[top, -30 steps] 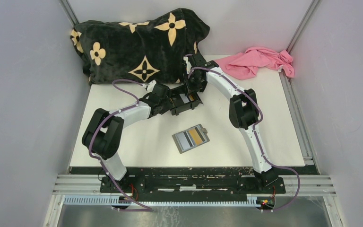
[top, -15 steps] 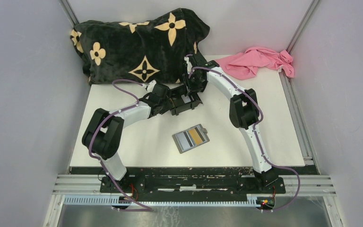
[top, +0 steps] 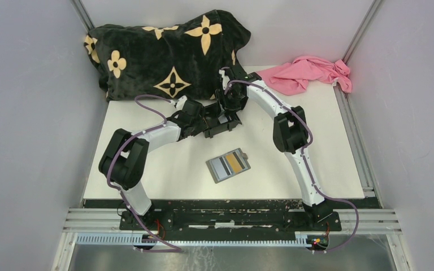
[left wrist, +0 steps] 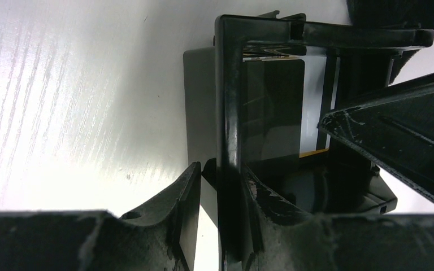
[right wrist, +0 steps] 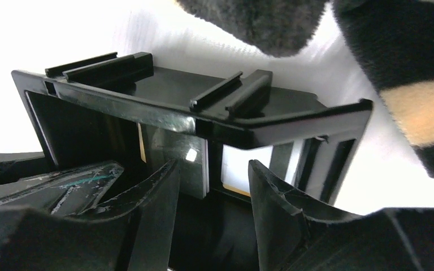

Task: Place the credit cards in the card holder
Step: Pick up the credit card from the storage box.

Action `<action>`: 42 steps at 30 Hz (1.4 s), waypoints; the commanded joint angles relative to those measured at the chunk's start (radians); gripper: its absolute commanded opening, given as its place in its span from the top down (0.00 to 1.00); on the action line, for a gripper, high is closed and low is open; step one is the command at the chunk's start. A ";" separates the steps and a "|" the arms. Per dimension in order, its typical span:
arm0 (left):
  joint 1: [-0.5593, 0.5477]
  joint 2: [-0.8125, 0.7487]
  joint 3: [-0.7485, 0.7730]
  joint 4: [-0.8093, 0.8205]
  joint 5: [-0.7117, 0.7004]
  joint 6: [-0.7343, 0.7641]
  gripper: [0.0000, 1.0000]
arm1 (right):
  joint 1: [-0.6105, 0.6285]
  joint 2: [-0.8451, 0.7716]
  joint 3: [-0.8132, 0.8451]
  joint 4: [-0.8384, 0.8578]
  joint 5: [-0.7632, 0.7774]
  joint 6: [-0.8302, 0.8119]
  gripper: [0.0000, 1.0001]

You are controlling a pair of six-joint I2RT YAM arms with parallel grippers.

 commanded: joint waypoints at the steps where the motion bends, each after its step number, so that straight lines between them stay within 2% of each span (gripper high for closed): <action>1: 0.005 0.027 0.026 0.009 -0.021 0.052 0.65 | 0.022 0.037 0.057 0.005 -0.057 0.019 0.45; 10: 0.007 0.041 0.029 0.019 -0.019 0.090 0.69 | 0.057 0.072 0.059 0.004 -0.079 0.034 0.45; 16: 0.006 0.059 0.033 0.027 -0.008 0.126 0.75 | 0.062 0.077 0.029 0.004 -0.078 0.039 0.45; 18: 0.006 0.059 0.030 0.030 -0.006 0.138 0.77 | 0.063 0.075 0.019 0.002 -0.066 0.036 0.50; 25: 0.005 0.036 -0.003 0.014 -0.013 0.152 0.78 | 0.040 0.063 0.013 0.008 -0.012 0.027 0.78; 27: 0.006 0.027 -0.016 0.009 -0.017 0.152 0.78 | 0.029 0.027 0.014 0.022 -0.005 0.031 0.81; 35: 0.008 0.029 -0.034 0.009 -0.011 0.165 0.79 | -0.002 -0.027 -0.009 0.065 -0.028 0.050 0.82; 42: 0.006 0.018 -0.036 0.005 -0.012 0.173 0.79 | -0.007 -0.026 -0.011 0.069 -0.027 0.049 0.75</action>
